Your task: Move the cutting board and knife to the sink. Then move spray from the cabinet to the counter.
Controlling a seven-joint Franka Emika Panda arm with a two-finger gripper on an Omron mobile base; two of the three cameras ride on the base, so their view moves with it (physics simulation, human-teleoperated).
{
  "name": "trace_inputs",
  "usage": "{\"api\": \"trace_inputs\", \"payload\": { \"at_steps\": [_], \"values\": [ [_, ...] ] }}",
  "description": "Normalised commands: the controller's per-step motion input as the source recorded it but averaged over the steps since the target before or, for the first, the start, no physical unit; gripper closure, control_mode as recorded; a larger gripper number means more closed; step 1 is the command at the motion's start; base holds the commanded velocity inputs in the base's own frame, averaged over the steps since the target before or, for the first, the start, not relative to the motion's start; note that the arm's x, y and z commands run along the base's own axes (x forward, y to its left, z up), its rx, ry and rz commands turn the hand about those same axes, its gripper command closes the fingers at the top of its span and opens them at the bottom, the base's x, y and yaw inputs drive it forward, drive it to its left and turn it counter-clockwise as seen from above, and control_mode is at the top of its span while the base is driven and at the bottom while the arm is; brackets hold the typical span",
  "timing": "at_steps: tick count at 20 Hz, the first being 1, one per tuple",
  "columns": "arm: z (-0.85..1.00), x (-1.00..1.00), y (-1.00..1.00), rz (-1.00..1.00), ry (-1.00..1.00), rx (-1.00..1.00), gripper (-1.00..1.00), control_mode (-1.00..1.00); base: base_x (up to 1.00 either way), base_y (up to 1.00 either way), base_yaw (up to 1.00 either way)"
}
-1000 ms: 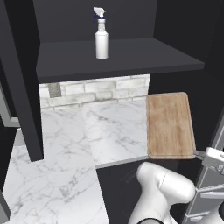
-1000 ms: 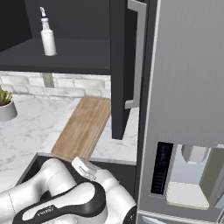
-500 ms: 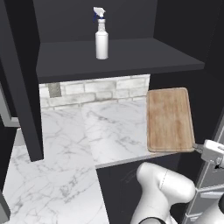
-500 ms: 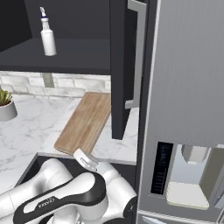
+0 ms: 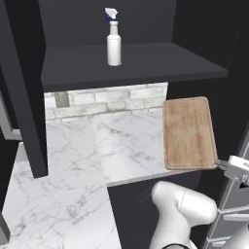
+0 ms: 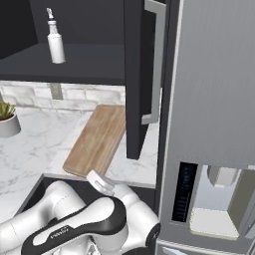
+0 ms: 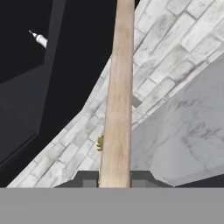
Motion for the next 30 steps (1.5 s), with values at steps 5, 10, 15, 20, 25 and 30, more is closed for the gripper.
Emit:
{"api": "trace_inputs", "payload": {
  "at_steps": [5, 10, 15, 20, 25, 30],
  "values": [
    [0.0, 0.0, 0.0, 0.0, 0.0, 0.0, 1.0, 1.0, -0.61, -0.26, 0.04],
    [0.0, 0.0, 0.0, 0.0, 0.0, 0.0, 1.0, 1.0, -0.63, -0.11, 0.01],
    [0.0, 0.0, 0.0, 0.0, 0.0, 0.0, 1.0, 1.0, -0.57, -0.06, 0.0],
    [0.0, 0.0, 0.0, 0.0, 0.0, 0.0, 1.0, 1.0, -0.67, -0.29, -0.02],
    [0.0, 0.0, 0.0, 0.0, 0.0, 0.0, 1.0, 1.0, -0.58, -0.69, -0.27],
    [0.0, 0.0, 0.0, 0.0, 0.0, 0.0, 1.0, 1.0, -0.24, -0.9, -0.61]
  ]
}}
